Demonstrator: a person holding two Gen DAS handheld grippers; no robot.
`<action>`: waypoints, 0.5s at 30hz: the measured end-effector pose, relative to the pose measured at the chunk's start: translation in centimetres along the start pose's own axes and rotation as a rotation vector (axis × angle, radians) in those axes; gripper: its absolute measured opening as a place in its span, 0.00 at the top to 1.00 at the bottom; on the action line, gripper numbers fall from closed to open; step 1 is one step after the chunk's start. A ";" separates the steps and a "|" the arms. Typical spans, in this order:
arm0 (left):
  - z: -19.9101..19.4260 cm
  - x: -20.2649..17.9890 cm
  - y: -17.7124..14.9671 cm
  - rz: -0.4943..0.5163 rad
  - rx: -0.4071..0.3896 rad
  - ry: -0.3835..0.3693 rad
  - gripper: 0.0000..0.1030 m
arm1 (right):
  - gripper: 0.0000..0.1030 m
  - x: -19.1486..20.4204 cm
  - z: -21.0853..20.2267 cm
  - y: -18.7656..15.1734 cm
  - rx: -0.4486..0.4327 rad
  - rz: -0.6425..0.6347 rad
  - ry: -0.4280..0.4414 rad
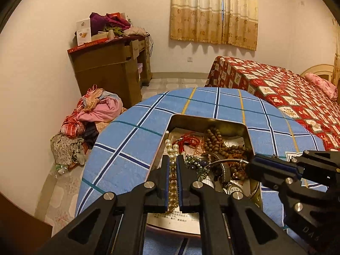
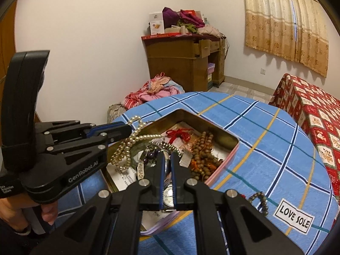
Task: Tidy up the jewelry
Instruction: 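Lower both held items into the tin and open both grippers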
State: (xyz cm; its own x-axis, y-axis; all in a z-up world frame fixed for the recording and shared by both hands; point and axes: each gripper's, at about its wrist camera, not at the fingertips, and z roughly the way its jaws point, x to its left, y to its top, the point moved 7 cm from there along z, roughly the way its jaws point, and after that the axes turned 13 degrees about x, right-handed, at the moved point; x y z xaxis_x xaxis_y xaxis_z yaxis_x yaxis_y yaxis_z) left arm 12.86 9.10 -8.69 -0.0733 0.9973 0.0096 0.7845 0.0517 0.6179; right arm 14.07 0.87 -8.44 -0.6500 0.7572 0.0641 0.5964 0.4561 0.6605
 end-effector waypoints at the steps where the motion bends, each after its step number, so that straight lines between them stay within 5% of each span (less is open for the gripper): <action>1: 0.1 0.0 -0.1 -0.001 0.002 -0.002 0.95 | 0.93 0.1 0.2 -0.1 0.005 -0.001 0.000; 15: 1.3 0.2 -0.7 0.006 0.027 0.009 0.95 | 0.93 0.0 0.9 -0.9 0.027 0.004 -0.009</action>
State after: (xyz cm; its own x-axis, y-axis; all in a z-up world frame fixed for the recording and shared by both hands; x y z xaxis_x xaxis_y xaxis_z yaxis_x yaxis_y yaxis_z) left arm 13.09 9.29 -10.18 -0.0737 0.9971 0.0205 0.8011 0.0470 0.5967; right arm 13.94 0.88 -9.69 -0.6432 0.7634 0.0596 0.6115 0.4652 0.6401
